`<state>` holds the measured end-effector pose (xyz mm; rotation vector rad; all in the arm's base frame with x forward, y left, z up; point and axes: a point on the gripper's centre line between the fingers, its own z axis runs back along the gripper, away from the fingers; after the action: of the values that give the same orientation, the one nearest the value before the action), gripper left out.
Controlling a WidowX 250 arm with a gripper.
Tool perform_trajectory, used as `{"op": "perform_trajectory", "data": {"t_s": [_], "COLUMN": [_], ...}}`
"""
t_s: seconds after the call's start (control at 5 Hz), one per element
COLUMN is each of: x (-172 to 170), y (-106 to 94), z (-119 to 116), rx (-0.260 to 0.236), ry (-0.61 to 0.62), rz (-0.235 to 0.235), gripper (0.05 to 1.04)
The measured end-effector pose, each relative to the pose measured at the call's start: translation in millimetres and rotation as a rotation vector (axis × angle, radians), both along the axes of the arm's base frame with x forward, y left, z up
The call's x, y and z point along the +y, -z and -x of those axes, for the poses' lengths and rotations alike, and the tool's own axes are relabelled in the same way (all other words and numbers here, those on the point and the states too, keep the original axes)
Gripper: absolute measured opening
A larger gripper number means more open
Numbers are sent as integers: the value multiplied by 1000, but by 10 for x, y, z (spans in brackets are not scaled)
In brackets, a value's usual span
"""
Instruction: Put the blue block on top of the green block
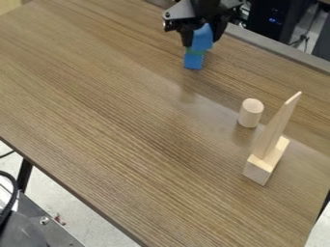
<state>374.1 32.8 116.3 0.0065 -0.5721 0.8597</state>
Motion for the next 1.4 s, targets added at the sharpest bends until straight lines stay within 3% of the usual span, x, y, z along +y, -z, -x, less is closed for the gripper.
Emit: {"op": "perform_trajectory", "data": {"t_s": [0.8,1.4], "x": [93,175], "y": [10,56], "z": [-334,-432], "rx": [-13,-8], "ry": [146,188], "rz": [-68,-88], "gripper": [577,577]}}
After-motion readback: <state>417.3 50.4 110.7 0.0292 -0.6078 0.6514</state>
